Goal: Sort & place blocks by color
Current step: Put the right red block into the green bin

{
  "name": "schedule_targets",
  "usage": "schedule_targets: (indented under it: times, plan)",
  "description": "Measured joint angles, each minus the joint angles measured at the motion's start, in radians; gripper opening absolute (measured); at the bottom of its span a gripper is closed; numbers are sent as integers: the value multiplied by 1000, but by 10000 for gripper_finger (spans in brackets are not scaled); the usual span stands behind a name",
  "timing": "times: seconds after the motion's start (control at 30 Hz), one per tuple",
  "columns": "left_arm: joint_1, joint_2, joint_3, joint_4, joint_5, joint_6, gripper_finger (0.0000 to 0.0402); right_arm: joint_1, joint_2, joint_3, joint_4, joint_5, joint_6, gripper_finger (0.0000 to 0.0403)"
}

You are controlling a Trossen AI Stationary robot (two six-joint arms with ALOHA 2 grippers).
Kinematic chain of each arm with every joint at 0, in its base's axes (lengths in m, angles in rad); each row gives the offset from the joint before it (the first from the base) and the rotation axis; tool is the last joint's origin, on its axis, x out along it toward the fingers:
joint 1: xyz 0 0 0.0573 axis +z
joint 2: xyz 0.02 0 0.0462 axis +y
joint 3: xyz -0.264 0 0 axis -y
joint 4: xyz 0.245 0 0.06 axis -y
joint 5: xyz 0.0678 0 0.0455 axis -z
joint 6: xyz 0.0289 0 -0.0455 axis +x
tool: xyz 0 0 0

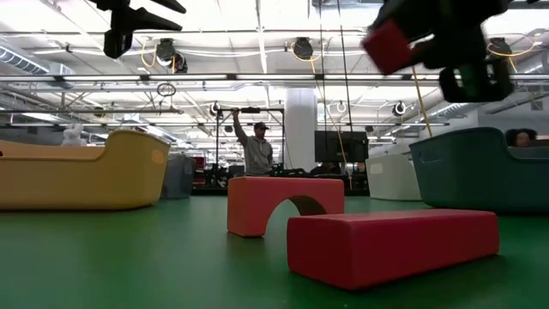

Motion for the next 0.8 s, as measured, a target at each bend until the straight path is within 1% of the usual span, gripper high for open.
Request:
schedule_targets:
  times: [0.13, 0.27, 0.4, 0.47, 0.63, 0.77, 0.8]
  plan:
    - [0, 0, 0, 1, 0, -47, 115, -72, -75, 0, -168, -1, -82, 113]
    - [0, 0, 0, 1, 0, -31, 115, -130, -190, 0, -344, -2, -133, 113]
    - [0, 0, 0, 1, 0, -24, 115, -155, -316, 0, -527, 4, -135, 113]
    - [0, 0, 0, 1, 1, -20, 115, -158, -364, 1, -623, 19, -101, 113]
    - [0, 0, 0, 1, 1, 6, 115, -158, -428, 1, -840, 10, -32, 113]
    - [0, 0, 0, 1, -1, 23, 115, -158, -436, 1, -978, -17, -3, 113]
    - [0, 0, 0, 1, -6, 25, 115, -158, -436, 1, -1005, -37, 2, 113]
